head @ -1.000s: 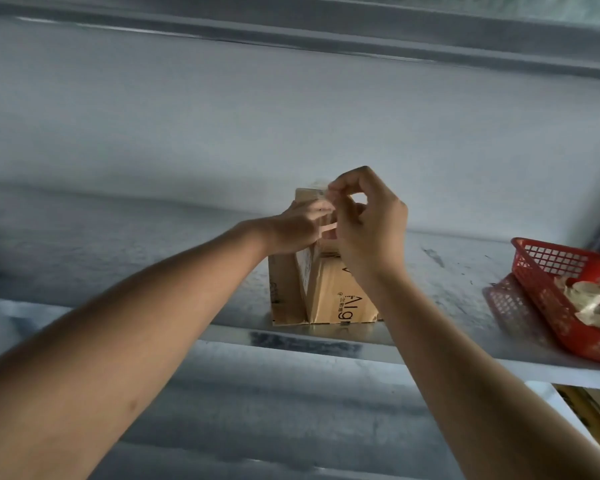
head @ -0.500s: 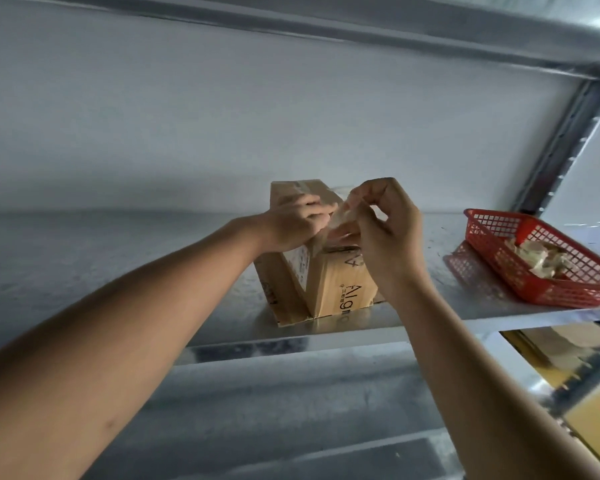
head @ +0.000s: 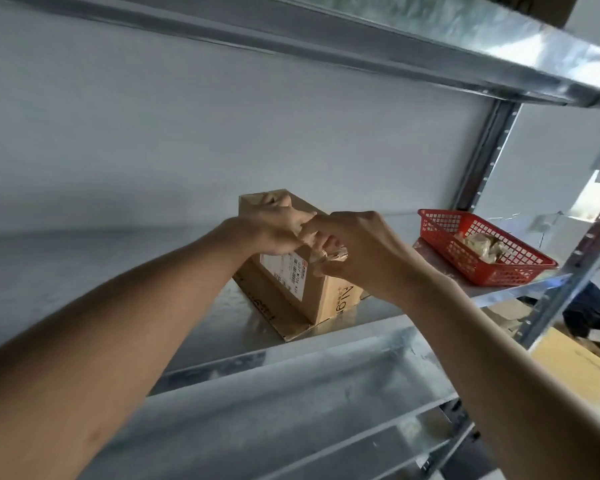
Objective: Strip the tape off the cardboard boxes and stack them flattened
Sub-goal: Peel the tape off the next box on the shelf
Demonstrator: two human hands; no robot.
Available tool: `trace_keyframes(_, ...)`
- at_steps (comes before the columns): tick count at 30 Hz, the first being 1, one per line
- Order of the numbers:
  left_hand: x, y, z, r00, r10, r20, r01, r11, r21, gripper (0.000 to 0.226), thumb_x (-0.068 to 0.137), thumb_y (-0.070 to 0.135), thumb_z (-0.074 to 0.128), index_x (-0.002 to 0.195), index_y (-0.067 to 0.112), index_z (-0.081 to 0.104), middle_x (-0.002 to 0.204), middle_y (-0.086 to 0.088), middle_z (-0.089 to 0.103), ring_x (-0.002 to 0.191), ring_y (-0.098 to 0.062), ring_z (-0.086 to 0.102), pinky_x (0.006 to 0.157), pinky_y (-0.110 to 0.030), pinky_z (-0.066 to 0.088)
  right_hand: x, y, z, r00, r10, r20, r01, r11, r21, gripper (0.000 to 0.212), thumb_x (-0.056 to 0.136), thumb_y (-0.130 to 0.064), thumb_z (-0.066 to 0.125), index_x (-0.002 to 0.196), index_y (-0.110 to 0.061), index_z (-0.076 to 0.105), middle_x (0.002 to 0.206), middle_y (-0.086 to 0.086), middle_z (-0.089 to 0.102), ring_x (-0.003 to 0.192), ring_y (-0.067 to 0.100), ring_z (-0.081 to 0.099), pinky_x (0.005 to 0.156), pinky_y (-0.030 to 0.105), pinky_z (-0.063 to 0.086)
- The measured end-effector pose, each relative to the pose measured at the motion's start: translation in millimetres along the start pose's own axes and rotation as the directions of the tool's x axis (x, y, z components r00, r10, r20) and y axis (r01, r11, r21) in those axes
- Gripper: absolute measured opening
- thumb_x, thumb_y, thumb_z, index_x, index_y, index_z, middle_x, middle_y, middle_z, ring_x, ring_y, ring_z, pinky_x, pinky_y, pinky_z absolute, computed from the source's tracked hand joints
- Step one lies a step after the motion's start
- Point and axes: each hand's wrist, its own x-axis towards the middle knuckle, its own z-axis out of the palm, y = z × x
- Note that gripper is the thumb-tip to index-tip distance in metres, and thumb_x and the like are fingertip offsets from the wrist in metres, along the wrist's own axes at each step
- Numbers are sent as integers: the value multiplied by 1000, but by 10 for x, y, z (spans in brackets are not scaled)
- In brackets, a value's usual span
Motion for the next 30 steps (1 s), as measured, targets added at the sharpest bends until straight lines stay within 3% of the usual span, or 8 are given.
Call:
trace_keyframes(3, -38, 7, 29, 1000, -13, 5, 13, 1000, -14, 62, 100, 59, 44, 158, 50, 27, 152, 3, 31, 148, -26, 9, 118, -52, 21, 32, -100, -16, 999, 13, -45, -19, 990, -136, 29, 82, -26, 87, 104, -37, 72, 91, -11, 74, 80, 10, 70, 70, 38, 61)
trace_keyframes(8, -36, -4, 51, 999, -28, 16, 28, 999, -39, 57, 104, 57, 31, 160, 47, 25, 166, 4, 19, 153, -27, -1, 124, -53, 10, 67, -164, 3, 966, 233, -112, -242, 968, -67, 17, 81, -27, 83, 79, -40, 72, 80, -12, 72, 81, 16, 68, 71, 38, 57)
trace_keyframes(12, -43, 23, 52, 999, -28, 26, 29, 999, -45, 55, 106, 59, 20, 160, 50, 20, 169, 4, 14, 155, -27, -2, 125, -54, 6, 157, -189, 65, 836, 485, -256, -485, 872, 67, 15, 71, -25, 79, 65, -36, 71, 70, -11, 71, 74, 17, 67, 61, 33, 54)
trace_keyframes(15, -46, 40, 50, 999, -42, 34, 44, 998, -42, 54, 107, 57, 19, 161, 50, 18, 170, 3, 12, 156, -28, -3, 124, -54, 7, 200, -244, 133, 762, 574, -300, -556, 817, 152, 12, 70, -21, 74, 66, -33, 74, 67, -11, 71, 70, 17, 66, 57, 29, 49)
trace_keyframes(22, -2, 69, 52, 994, -89, 70, 96, 990, -104, 50, 108, 55, 23, 158, 51, 29, 164, 1, 24, 152, -28, 8, 127, -48, 7, 5, -302, 322, 715, 523, -464, -485, 849, 209, 12, 75, -20, 76, 69, -30, 71, 64, -12, 67, 65, 17, 63, 56, 31, 50)
trace_keyframes(25, -19, 74, 56, 995, -77, 69, 83, 992, -90, 52, 108, 57, 19, 159, 49, 25, 162, 1, 25, 153, -28, 7, 127, -50, 6, -59, -343, 394, 632, 461, -623, -435, 876, 207, 7, 84, -19, 70, 80, -22, 67, 73, -6, 69, 71, 21, 66, 62, 37, 52)
trace_keyframes(28, -36, 74, 37, 996, -72, 61, 73, 997, -18, 55, 108, 58, 14, 162, 47, 16, 168, 0, 14, 155, -32, -4, 126, -52, -1, -6, -246, 105, 478, 352, -805, -282, 929, 239, 11, 86, -17, 63, 82, -27, 61, 73, -12, 66, 68, 5, 64, 63, 26, 48)
trace_keyframes(30, -29, 84, 38, 995, -69, 72, 70, 997, -16, 56, 108, 59, 13, 162, 46, 15, 170, -1, 10, 156, -34, -7, 126, -55, -2, 18, -122, -139, 511, 409, -755, -320, 907, 275, 11, 84, -22, 70, 80, -29, 63, 69, -17, 66, 67, 0, 64, 64, 23, 48)
